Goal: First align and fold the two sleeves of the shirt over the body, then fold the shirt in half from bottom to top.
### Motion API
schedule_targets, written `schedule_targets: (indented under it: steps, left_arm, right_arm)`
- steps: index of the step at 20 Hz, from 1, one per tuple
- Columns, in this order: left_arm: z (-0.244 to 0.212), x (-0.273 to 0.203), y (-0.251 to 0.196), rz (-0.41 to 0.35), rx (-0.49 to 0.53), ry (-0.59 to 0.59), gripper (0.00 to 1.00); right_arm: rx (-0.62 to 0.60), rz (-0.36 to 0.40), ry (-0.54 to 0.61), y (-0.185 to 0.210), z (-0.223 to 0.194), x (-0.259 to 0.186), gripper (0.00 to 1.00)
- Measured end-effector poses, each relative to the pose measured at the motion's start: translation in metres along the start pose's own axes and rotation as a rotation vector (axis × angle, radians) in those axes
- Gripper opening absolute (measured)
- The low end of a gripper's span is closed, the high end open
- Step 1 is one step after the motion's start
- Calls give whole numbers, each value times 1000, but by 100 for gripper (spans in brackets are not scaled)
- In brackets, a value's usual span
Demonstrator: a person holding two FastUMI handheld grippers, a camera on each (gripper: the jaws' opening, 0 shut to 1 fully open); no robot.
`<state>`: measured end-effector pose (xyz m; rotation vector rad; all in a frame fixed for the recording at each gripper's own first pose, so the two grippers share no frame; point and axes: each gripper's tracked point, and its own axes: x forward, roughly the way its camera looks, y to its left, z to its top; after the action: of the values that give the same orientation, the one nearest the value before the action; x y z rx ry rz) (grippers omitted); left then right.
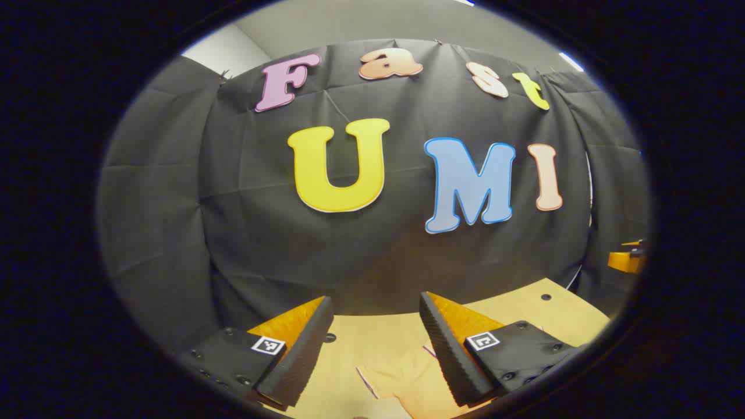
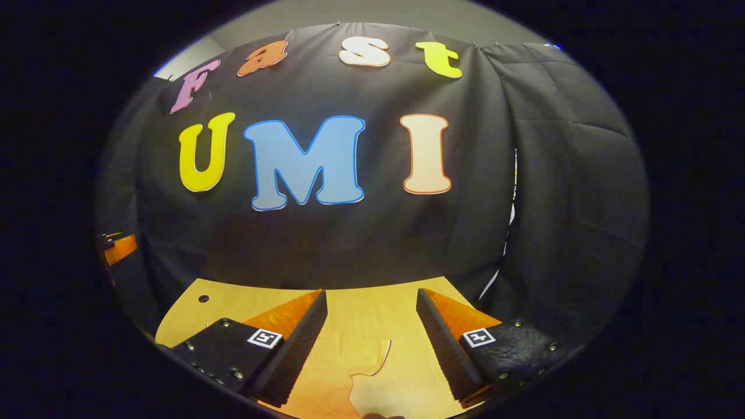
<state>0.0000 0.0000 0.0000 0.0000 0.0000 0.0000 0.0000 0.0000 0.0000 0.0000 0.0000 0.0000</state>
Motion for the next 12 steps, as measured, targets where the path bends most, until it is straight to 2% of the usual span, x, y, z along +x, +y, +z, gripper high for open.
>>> schedule_targets:
  steps: [4, 12]
  left_arm:
    - [-20, -15, 1, 18, 29, 31, 100]
    - [-7, -25, -23, 28, 31, -13, 100]
  right_arm:
    - [9, 22, -5, 6, 4, 11, 97]
    - [-32, 32, -21, -2, 7, 25, 96]
